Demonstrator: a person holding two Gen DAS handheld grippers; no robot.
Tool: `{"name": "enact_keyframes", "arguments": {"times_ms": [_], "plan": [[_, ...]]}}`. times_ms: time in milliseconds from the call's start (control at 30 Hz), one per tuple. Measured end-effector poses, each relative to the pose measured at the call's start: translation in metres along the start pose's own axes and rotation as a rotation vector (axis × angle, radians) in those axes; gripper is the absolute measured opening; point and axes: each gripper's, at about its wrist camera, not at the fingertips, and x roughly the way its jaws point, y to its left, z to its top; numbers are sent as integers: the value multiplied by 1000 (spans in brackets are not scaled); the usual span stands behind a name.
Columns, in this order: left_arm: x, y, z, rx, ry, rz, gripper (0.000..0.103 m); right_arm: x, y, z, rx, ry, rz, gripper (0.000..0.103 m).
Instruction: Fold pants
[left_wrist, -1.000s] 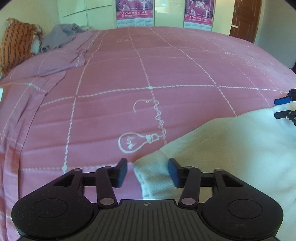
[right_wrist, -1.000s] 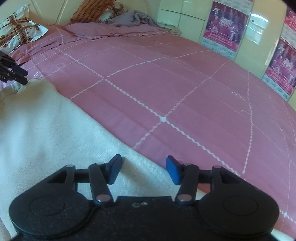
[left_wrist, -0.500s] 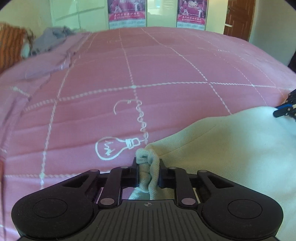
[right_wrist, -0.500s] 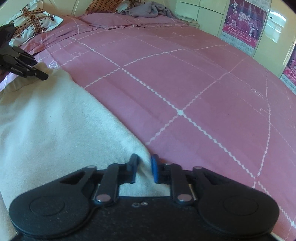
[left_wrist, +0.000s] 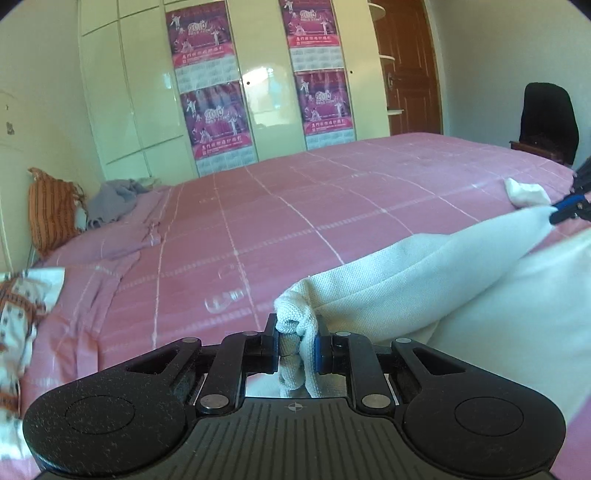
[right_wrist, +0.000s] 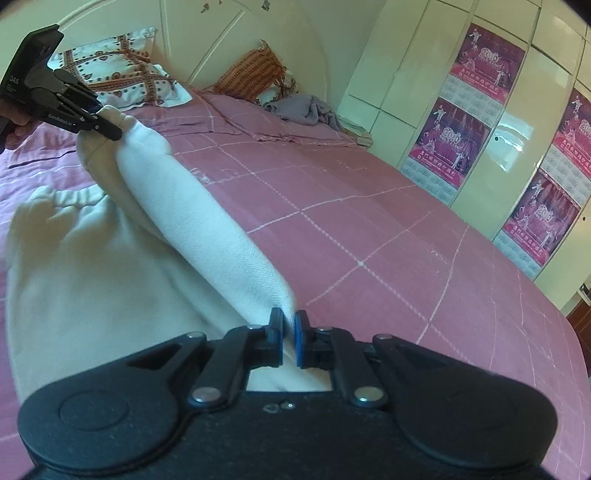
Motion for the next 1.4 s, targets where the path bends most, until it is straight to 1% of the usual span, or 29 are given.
{"name": "enact_keyframes", "arguments": {"times_ms": [67, 133, 167, 200, 233, 267, 300, 333, 367, 400, 500, 567, 600, 700, 767, 867, 900, 933, 967, 1000, 1033, 1067, 1100, 1200, 1233, 1300, 1333, 1367, 1400], "plan": [[-11, -13, -23, -29, 31, 7, 17, -8, 23, -23, 63, 30, 14, 6], [-13, -25, -45, -53, 83, 28, 19, -3, 42, -46, 122, 81, 24, 7], [-17, -28, -52, -82, 95, 47, 23, 4, 49, -56, 142, 124, 24, 8], [-23, -28, -58, -124, 86, 68, 26, 8, 54, -64, 169, 173, 16, 16], [-32, -28, -60, -154, 87, 82, 37, 5, 54, -68, 210, 174, -2, 18], [-41, -27, -62, -178, 99, 108, 52, -6, 51, -70, 260, 149, -11, 20], [-51, -27, -66, -195, 103, 140, 59, -16, 46, -70, 309, 128, -26, 28], [-63, -25, -67, -215, 104, 172, 66, -26, 41, -69, 352, 109, -40, 45], [-73, -22, -69, -258, 108, 196, 66, -35, 35, -69, 392, 94, -49, 52], [-84, -16, -70, -320, 98, 186, 66, -43, 28, -69, 434, 85, -56, 58], [-107, -5, -73, -544, 69, 137, 66, -52, 2, -69, 635, 92, -78, 57], [-106, -5, -78, -698, 75, 53, 66, -45, -10, -71, 756, 129, -83, 57], [-104, -6, -78, -744, 82, 23, 66, -39, -14, -74, 806, 149, -81, 56], [-82, -12, -81, -860, 146, -16, 66, -18, -20, -80, 911, 236, -94, 56], [-67, -13, -82, -915, 177, -20, 66, -2, -22, -84, 970, 294, -107, 56], [-47, -15, -85, -943, 229, 9, 66, 19, -28, -96, 1041, 376, -115, 56], [-41, -15, -85, -955, 231, -5, 66, 22, -28, -98, 1051, 387, -119, 55], [-35, -14, -83, -953, 242, 12, 55, 23, -28, -97, 1047, 388, -124, 54], [-28, -13, -83, -952, 265, 35, 32, 25, -29, -97, 1038, 387, -127, 53], [-23, -10, -85, -969, 282, 40, 21, 25, -30, -97, 1031, 387, -133, 45], [-19, -6, -87, -987, 286, 34, 19, 25, -31, -98, 1019, 389, -136, 22], [-16, -3, -86, -990, 289, 28, 18, 24, -34, -101, 1021, 378, -123, 11], [-17, 1, -82, -985, 273, 19, 18, 18, -36, -103, 1036, 352, -110, 9], [-25, 16, -65, -961, 209, -26, 17, -20, -34, -93, 1011, 199, -103, 8], [-30, 22, -61, -959, 187, -29, 17, -34, -29, -90, 997, 148, -98, 8], [-37, 33, -62, -957, 166, -52, 18, -57, -15, -92, 979, 70, -76, 8], [-37, 35, -66, -945, 184, -67, 18, -64, -6, -97, 977, 49, -72, 9], [-32, 34, -74, -917, 226, -51, 18, -66, 4, -104, 984, 44, -75, 9], [-22, 31, -85, -892, 296, -26, 18, -63, 13, -113, 985, 51, -78, 11]]}}
